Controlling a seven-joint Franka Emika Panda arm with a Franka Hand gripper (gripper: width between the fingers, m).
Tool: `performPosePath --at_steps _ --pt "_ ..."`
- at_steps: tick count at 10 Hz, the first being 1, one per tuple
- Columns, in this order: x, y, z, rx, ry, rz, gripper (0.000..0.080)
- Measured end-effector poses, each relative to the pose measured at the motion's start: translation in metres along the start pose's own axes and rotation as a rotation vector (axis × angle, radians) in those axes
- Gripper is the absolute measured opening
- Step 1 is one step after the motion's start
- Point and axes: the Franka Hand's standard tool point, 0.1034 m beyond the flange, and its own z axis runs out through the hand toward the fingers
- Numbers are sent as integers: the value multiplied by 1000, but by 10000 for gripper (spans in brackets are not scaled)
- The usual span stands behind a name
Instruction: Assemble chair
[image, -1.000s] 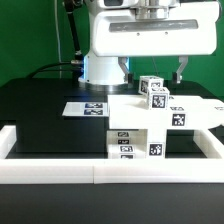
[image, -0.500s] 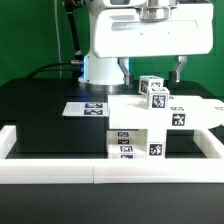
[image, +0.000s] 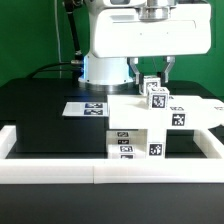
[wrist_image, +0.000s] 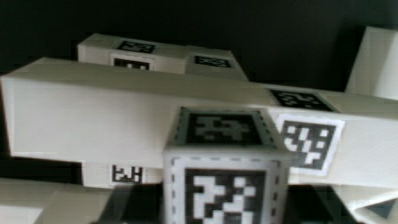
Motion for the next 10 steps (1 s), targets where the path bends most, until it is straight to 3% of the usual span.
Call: performPosePath --at_steps 10 --pt "1 -1 1 11 -2 853 287"
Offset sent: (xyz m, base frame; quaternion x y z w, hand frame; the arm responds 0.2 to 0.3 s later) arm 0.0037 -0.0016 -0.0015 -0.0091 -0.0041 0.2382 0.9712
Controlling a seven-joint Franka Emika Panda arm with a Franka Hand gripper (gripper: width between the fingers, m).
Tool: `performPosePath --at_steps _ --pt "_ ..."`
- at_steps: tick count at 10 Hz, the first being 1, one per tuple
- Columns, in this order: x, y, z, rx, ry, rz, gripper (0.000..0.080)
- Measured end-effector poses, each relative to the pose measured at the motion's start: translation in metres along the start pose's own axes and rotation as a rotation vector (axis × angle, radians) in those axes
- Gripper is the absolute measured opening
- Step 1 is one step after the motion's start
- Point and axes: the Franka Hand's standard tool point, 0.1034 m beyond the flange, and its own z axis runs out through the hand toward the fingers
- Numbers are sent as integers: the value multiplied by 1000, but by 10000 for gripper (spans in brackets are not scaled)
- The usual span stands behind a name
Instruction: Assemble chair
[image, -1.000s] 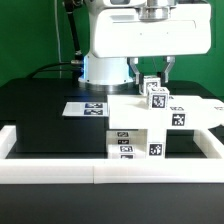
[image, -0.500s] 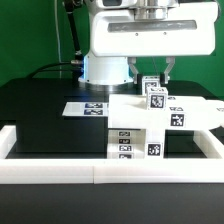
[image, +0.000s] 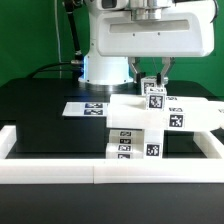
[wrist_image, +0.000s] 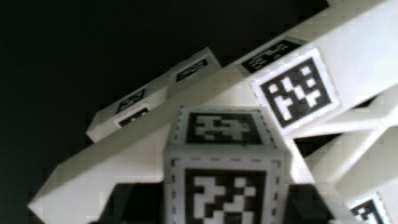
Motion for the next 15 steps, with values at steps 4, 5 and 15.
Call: performPosePath --at_steps 4,5,15 --pt "-4 -4 1 14 -14 347 287" --pt "-5 -4 1 14 -15 408 287" --pt "-13 -11 2 15 -21 -43 649"
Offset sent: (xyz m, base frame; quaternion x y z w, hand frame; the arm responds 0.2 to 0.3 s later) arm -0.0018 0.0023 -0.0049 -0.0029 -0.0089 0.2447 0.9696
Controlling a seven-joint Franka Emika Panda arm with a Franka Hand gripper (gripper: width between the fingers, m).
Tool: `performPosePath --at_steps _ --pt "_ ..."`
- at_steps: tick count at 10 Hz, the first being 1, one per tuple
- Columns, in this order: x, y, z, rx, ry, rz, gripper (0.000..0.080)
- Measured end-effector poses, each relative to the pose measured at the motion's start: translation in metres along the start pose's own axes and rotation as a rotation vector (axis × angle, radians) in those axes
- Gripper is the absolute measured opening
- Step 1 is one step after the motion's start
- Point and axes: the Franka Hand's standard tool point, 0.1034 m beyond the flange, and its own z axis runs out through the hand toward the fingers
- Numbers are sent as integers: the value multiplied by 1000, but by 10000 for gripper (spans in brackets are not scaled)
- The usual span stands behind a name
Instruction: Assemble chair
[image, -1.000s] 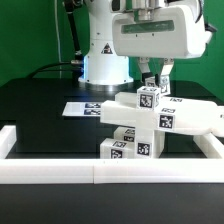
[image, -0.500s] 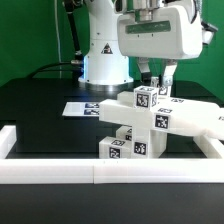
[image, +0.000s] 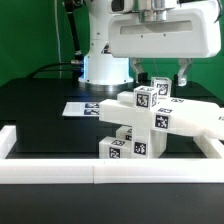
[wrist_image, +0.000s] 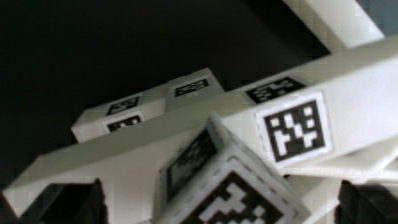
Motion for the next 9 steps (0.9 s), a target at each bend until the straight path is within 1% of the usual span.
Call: performPosePath --at_steps 3,6,8,9 --pt "0 1 1 -4 1 -231 649" --pt "2 3 1 -31 8 -491 649" --pt "3 4 2 -35 6 -618 649" --pt "2 4 2 -35 6 -605 559"
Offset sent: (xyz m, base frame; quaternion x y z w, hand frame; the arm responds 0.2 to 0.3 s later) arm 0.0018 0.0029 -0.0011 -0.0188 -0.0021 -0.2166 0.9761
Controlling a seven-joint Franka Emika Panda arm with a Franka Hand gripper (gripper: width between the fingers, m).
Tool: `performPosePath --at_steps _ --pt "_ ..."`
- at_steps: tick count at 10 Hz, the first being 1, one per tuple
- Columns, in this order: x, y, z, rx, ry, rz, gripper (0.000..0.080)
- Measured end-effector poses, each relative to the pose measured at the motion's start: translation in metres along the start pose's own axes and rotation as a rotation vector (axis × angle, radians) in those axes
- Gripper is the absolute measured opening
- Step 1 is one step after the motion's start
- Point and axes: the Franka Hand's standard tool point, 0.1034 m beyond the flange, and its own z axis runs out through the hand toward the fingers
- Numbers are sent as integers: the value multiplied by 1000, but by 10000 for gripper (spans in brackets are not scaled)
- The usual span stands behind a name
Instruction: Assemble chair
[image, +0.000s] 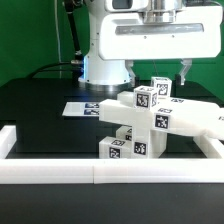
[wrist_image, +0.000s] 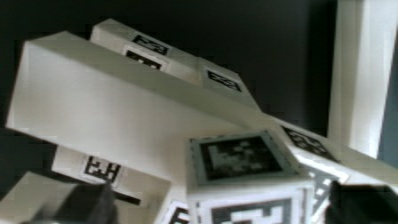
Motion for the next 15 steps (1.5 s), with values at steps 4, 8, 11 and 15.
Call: performPosePath --at_steps 4,8,11,15 --pt "0 0 0 0 0 23 286" --pt "0 -1 0 3 0 255 286" --pt "0 -1 0 5 -1 453 288" --pt "0 -3 0 7 -2 737 288"
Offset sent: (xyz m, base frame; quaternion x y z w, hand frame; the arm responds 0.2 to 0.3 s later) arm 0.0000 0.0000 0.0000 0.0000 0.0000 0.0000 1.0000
